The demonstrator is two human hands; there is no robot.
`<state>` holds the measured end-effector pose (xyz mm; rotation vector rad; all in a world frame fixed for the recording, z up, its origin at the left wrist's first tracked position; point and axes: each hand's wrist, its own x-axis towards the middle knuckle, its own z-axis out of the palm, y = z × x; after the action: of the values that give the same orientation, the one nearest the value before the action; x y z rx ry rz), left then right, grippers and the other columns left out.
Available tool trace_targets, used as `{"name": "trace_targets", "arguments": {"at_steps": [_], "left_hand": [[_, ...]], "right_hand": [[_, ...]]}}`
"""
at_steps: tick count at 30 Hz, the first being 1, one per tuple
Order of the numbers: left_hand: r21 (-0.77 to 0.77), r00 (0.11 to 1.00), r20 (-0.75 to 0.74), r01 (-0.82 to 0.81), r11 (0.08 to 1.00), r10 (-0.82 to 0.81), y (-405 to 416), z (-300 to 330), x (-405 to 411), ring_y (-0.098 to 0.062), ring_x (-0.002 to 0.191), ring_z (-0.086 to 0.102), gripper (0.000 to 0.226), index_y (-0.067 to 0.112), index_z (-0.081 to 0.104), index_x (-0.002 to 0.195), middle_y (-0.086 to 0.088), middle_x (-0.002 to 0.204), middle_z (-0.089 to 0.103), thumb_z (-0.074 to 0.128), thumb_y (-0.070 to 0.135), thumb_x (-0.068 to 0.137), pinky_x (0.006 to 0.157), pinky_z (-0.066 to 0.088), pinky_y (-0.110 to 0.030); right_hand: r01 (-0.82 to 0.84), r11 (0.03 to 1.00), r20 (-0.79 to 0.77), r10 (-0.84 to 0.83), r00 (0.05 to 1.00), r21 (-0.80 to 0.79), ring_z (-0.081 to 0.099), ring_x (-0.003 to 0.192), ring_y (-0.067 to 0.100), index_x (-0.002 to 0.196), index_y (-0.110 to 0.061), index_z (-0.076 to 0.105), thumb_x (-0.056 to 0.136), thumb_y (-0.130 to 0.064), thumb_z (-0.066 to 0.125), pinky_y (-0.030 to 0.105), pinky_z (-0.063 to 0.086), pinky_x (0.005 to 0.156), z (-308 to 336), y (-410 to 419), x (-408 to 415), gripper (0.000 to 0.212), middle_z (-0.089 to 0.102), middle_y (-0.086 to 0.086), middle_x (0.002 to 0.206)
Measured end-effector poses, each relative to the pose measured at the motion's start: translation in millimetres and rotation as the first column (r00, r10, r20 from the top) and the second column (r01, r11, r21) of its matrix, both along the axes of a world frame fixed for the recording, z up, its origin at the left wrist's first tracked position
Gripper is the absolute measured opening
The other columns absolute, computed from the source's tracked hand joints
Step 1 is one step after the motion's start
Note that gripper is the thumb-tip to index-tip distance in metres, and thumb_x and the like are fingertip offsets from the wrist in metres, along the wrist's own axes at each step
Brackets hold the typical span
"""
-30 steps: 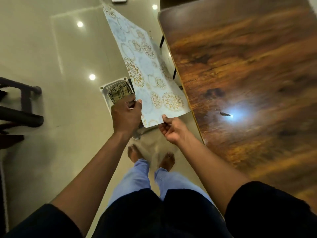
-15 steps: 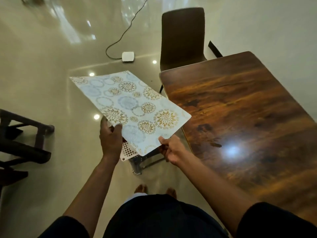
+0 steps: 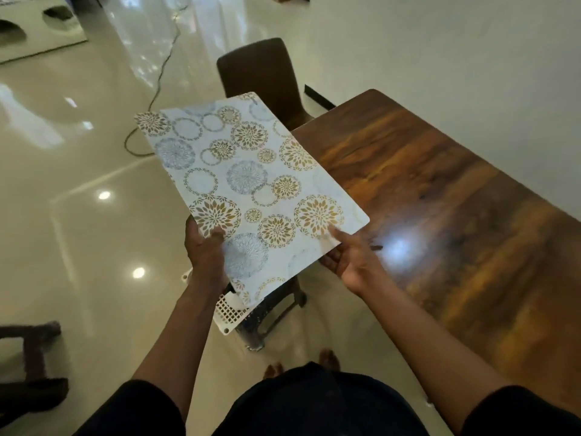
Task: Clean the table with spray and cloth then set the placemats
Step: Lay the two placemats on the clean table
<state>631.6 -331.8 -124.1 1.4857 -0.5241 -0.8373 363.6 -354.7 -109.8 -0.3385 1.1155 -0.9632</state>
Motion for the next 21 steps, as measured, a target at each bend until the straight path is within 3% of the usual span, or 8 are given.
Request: {"name": "trace_targets", "arguments": {"at_steps": [4,7,9,13,19,21], "left_hand": [[0.025,0.974,0.001,0.229,0.973,-0.229,-14.5,-13.1,-5.5,-0.036,0.141,0.057,0.056,0.007,0.050,0.153,-0.014,0.151,0.061,0.057,-0.010,0.100,0.122,0.041,-0.054],[0.022,0.924,-0.013,0.383,0.923,-0.383,-22.0,-21.8,-21.3,-0.033,0.137,0.061,0.055,0.009,0.051,0.153,-0.010,0.148,0.064,0.056,-0.010,0.102,0.119,0.044,-0.053],[0.017,0.885,-0.027,0.464,0.885,-0.464,-26.0,-26.6,-37.1,-0.036,0.131,0.065,0.050,0.008,0.055,0.148,-0.011,0.141,0.069,0.056,-0.012,0.101,0.113,0.049,-0.053],[0.027,0.813,-0.107,0.578,0.816,-0.573,-31.7,-28.8,-72.7,-0.045,0.124,0.067,0.044,0.007,0.056,0.144,-0.016,0.134,0.071,0.056,-0.010,0.103,0.104,0.054,-0.060],[0.021,0.677,-0.174,0.728,0.685,-0.715,-33.5,-10.5,-138.5,-0.035,0.109,0.077,0.040,0.014,0.060,0.139,-0.005,0.122,0.079,0.052,-0.008,0.106,0.090,0.062,-0.053],[0.007,0.641,-0.208,0.756,0.654,-0.739,-33.1,-6.0,-161.1,-0.040,0.110,0.076,0.038,0.012,0.060,0.138,-0.010,0.122,0.079,0.052,-0.008,0.106,0.094,0.060,-0.060]], "right_hand": [[0.198,0.980,-0.090,-0.200,0.976,-0.028,0.071,0.113,0.039,0.129,-0.008,0.066,0.089,-0.021,0.078,0.060,0.058,0.094,6.8,7.3,-58.8,0.044,0.075,0.017,0.120],[0.219,0.971,-0.279,-0.237,0.931,-0.095,0.073,0.108,0.039,0.124,-0.008,0.069,0.089,-0.015,0.079,0.052,0.060,0.090,11.3,19.5,-96.6,0.037,0.077,0.016,0.115],[0.195,0.975,-0.385,-0.222,0.896,-0.109,0.076,0.096,0.035,0.118,-0.008,0.071,0.090,-0.009,0.077,0.046,0.063,0.079,14.9,30.1,-116.7,0.029,0.078,0.017,0.110],[0.219,0.970,-0.553,-0.238,0.798,-0.102,0.077,0.086,0.033,0.103,-0.008,0.073,0.088,-0.007,0.080,0.044,0.063,0.076,16.8,50.9,-150.3,0.017,0.079,0.017,0.102],[0.351,0.931,-0.544,-0.347,0.764,-0.102,0.071,0.069,0.017,0.102,-0.004,0.067,0.086,-0.006,0.082,0.029,0.054,0.057,28.2,84.4,-199.4,0.022,0.077,0.011,0.094],[0.394,0.914,-0.527,-0.383,0.759,-0.096,0.072,0.070,0.018,0.099,-0.004,0.067,0.085,-0.006,0.083,0.029,0.053,0.057,31.1,94.6,-218.0,0.021,0.077,0.011,0.093]]}}
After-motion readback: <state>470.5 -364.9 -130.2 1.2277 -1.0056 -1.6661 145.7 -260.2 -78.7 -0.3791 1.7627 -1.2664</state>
